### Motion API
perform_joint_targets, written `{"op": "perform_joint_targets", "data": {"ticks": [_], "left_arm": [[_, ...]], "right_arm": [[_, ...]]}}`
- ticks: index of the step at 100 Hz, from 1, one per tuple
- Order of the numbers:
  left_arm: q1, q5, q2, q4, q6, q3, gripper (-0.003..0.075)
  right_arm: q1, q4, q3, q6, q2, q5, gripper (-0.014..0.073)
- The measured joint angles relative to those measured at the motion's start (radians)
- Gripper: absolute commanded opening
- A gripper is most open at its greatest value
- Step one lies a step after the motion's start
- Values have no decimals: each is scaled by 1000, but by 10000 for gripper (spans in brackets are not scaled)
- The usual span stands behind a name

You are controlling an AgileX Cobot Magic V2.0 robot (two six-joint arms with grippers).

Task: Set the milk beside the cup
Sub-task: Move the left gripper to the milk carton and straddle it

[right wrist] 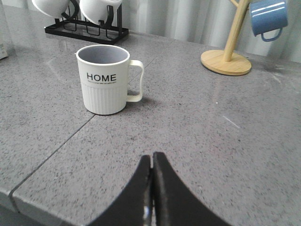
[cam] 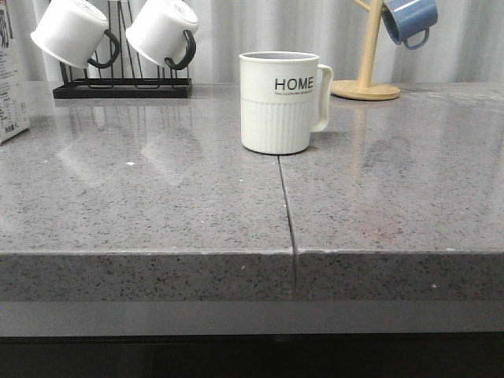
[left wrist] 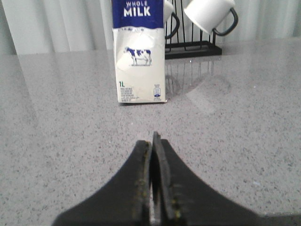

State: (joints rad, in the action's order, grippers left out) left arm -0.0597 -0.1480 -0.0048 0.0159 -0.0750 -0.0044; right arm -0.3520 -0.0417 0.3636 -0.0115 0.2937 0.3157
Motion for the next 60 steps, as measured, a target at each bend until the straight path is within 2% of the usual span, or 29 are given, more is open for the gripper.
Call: {"op": "perform_joint_targets", "data": {"ticks": [23, 43, 52, 60], "left_arm": [[0, 18, 0, 0, 0, 0, -21], [0, 148, 0, 0, 0, 0, -21], [0, 131, 0, 0, 0, -18, -21], [0, 53, 0, 0, 0, -83, -21]], "right_arm": [[0, 0, 0, 0, -182, 189, -60], [0, 0, 0, 0, -209, 228, -60], [0, 0, 0, 0, -209, 229, -60], [0, 0, 0, 0, -211, 229, -60]]}}
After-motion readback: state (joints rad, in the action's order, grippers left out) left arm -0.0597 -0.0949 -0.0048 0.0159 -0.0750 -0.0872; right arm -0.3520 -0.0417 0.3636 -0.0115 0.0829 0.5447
